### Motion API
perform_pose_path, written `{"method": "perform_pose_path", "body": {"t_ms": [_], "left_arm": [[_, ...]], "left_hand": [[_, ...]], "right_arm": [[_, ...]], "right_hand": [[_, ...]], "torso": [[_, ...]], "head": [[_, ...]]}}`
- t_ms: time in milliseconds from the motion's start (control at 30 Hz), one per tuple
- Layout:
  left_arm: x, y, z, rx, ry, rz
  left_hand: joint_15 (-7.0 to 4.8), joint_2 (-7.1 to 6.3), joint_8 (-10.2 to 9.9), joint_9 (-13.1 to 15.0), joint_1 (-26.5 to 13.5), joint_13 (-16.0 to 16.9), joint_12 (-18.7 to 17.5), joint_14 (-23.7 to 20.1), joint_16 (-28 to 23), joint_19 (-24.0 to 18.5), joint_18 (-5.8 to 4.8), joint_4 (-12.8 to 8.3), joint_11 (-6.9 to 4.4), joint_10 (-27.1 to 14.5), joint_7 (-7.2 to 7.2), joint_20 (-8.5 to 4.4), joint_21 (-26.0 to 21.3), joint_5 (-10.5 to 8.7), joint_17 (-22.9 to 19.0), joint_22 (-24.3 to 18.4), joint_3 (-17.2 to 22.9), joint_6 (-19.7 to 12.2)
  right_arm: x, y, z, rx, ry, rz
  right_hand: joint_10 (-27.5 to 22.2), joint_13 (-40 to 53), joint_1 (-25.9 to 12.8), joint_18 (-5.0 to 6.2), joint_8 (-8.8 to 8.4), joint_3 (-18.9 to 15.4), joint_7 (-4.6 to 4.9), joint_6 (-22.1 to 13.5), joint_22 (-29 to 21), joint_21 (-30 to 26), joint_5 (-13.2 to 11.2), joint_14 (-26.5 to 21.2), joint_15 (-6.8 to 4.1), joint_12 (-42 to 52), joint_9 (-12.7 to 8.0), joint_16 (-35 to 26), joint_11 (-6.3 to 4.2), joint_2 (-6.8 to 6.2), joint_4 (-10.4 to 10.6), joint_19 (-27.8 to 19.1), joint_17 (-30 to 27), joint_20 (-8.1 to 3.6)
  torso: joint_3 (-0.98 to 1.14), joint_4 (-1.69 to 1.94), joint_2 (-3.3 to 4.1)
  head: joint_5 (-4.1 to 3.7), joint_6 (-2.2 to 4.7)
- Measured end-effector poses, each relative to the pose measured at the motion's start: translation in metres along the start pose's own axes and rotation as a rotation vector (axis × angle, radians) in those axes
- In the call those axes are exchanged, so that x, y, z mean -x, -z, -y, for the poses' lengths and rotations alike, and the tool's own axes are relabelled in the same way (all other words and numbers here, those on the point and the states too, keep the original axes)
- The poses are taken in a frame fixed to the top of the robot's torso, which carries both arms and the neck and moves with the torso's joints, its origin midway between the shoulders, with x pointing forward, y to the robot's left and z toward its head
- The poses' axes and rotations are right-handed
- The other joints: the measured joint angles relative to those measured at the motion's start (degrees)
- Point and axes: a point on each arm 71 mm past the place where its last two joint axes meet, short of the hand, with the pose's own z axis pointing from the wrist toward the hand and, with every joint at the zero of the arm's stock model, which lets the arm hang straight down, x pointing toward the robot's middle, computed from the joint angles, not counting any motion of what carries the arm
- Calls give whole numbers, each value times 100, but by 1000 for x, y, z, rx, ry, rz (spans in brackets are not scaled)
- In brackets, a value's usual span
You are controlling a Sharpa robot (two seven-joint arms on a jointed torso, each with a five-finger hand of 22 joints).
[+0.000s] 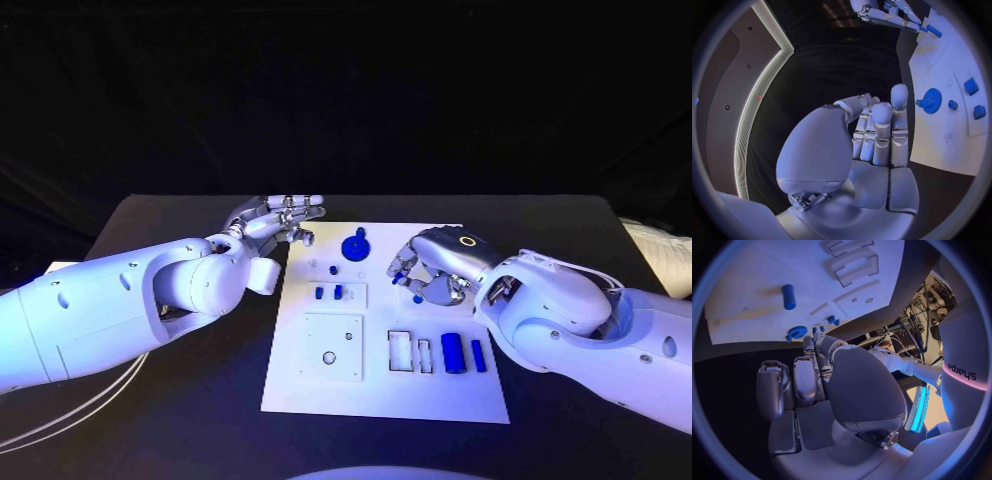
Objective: Assemble the parts on the task board
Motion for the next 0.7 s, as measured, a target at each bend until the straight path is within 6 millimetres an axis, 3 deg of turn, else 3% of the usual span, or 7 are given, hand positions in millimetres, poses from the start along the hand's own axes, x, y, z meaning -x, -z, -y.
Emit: {"method": "perform_pose_path", "body": {"t_ms": [167,400,700], "left_arm": [[-1,0,-1,1,1,-3],[-3,0,-1,1,3,-10],[-6,0,-1,2,6,-17]], "left_hand": [[0,0,0,0,0,0,0,0,0,-13,1,-1,0,0,0,13,0,0,-11,-5,-1,0],[0,0,0,0,0,0,0,0,0,-20,0,-16,0,0,-1,20,0,0,-16,-6,-16,0],[1,0,0,1,0,-1,0,1,0,-20,0,-16,0,0,-1,20,0,0,-16,-7,-16,0]], "right_arm": [[-9,-6,-20,46,-36,-8],[-40,-12,-36,78,-83,-68],[-65,-17,-44,96,-106,-128]], "right_hand": [[0,-5,-5,0,-5,0,0,0,0,0,0,0,0,-14,2,0,0,-5,0,0,-1,0],[1,-5,-62,0,-5,26,0,0,-1,0,0,-8,33,-14,20,0,0,-62,-26,0,-1,0],[1,-14,-61,0,-18,26,7,-10,-1,0,0,0,42,-15,19,23,1,-62,-26,-1,-2,0]], "torso": [[-12,2,1],[-14,-5,4],[-10,-9,5]], "head": [[114,-55],[249,-123],[333,-180]]}}
